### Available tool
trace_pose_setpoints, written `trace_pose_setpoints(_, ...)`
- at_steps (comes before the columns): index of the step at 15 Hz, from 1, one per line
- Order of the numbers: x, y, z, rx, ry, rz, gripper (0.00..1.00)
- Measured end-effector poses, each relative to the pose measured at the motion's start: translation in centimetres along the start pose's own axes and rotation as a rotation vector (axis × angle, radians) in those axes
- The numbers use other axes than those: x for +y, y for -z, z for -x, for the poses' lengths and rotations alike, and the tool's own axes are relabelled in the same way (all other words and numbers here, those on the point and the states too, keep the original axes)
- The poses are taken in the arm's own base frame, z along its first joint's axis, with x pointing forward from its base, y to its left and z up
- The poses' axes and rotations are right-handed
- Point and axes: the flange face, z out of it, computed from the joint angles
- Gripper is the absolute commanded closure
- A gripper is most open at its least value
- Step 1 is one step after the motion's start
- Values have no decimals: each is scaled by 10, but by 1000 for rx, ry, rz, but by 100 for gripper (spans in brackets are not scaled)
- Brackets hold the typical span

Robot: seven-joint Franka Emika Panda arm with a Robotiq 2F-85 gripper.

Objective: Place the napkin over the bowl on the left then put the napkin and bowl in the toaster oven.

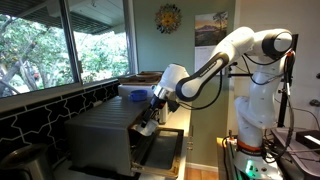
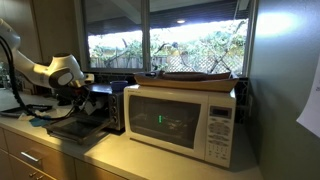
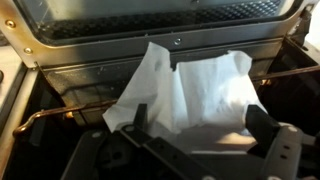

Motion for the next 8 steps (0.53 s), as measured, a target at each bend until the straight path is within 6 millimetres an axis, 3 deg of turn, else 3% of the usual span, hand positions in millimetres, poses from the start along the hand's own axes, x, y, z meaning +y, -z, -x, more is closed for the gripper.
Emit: trace_pose_setpoints(8, -2, -11, -10, 60, 12, 16, 0)
